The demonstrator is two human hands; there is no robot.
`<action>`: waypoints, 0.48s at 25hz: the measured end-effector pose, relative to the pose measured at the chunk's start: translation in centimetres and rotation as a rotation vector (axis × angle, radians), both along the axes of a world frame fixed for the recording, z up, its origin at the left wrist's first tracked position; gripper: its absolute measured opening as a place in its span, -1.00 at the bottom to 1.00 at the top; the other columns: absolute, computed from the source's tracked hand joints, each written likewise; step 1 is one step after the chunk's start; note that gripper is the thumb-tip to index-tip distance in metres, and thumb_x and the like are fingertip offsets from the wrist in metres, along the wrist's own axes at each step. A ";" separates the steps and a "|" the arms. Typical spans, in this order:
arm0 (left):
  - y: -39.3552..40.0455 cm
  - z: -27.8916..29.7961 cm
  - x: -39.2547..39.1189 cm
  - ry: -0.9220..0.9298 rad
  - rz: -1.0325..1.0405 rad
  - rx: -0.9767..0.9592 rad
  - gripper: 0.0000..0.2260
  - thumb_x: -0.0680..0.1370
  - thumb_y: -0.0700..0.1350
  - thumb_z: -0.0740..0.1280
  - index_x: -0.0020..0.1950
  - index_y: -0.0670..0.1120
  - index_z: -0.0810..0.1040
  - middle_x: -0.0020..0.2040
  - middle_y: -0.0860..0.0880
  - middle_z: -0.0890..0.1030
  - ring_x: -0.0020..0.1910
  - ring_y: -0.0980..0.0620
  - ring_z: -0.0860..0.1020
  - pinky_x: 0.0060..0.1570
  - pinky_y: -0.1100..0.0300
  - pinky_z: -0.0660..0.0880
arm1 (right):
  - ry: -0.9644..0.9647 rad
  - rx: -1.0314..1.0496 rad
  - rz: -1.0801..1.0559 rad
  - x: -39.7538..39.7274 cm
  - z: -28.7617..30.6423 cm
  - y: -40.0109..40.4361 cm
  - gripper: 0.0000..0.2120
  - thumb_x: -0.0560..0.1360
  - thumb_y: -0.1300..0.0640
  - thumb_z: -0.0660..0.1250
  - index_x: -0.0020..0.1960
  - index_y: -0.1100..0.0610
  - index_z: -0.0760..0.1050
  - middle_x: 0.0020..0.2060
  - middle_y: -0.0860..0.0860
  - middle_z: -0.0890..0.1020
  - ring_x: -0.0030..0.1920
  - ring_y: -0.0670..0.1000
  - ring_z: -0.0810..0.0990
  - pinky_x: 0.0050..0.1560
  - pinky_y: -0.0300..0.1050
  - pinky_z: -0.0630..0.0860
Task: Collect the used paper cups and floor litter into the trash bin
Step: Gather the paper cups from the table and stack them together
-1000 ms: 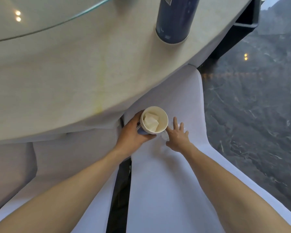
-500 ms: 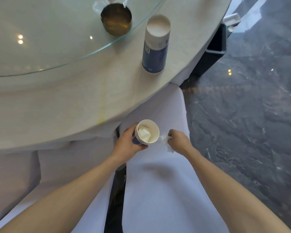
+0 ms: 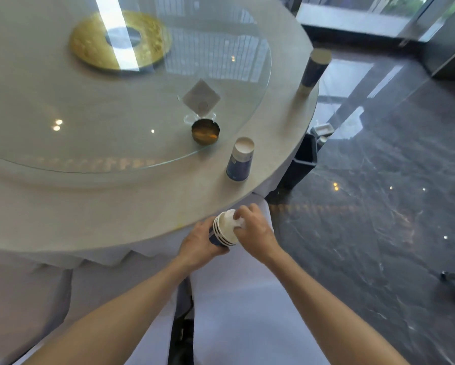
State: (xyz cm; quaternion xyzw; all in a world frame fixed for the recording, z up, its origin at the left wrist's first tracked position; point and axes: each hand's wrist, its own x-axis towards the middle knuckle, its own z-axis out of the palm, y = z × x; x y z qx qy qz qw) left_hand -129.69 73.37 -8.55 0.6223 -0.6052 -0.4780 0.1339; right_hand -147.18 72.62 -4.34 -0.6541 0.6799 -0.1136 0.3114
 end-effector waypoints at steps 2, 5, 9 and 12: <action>0.1 1.4 0.4 -0.003 -0.003 -0.024 -0.30 0.14 0.19 0.57 0.27 0.25 0.50 0.13 0.11 0.62 0.09 0.06 0.63 0.10 -0.02 0.60 | -0.074 0.042 0.002 1.7 0.9 0.8 -0.76 0.52 0.17 0.32 0.19 0.10 0.55 0.12 0.06 0.50 0.01 0.16 0.58 0.02 0.13 0.61; -0.1 2.5 1.2 -0.030 -0.004 -0.049 -0.32 0.18 0.21 0.56 0.28 0.23 0.50 0.08 0.10 0.58 0.08 0.04 0.60 0.08 0.01 0.58 | -0.162 0.129 0.030 2.9 1.8 0.5 -0.78 0.54 0.05 0.25 0.04 0.04 0.65 -0.02 0.02 0.67 -0.02 0.07 0.64 0.02 0.10 0.62; -0.4 3.0 1.8 0.004 0.090 -0.069 -0.34 0.18 0.26 0.52 0.27 0.23 0.52 0.06 0.09 0.57 0.04 0.06 0.61 0.06 -0.01 0.60 | -0.068 0.200 0.303 3.2 3.1 -1.1 -0.60 0.64 -0.03 0.04 -0.13 0.16 0.53 -0.17 0.10 0.61 -0.15 0.12 0.54 -0.04 0.23 0.54; -1.5 3.8 2.0 0.009 0.177 -0.115 -0.33 0.21 0.22 0.57 0.28 0.14 0.52 0.09 0.07 0.57 0.05 0.00 0.61 0.05 0.02 0.58 | -0.006 0.026 0.362 3.4 4.7 -3.4 -0.63 0.67 0.04 0.07 -0.11 0.17 0.56 -0.06 0.11 0.61 -0.06 0.10 0.56 0.02 0.18 0.55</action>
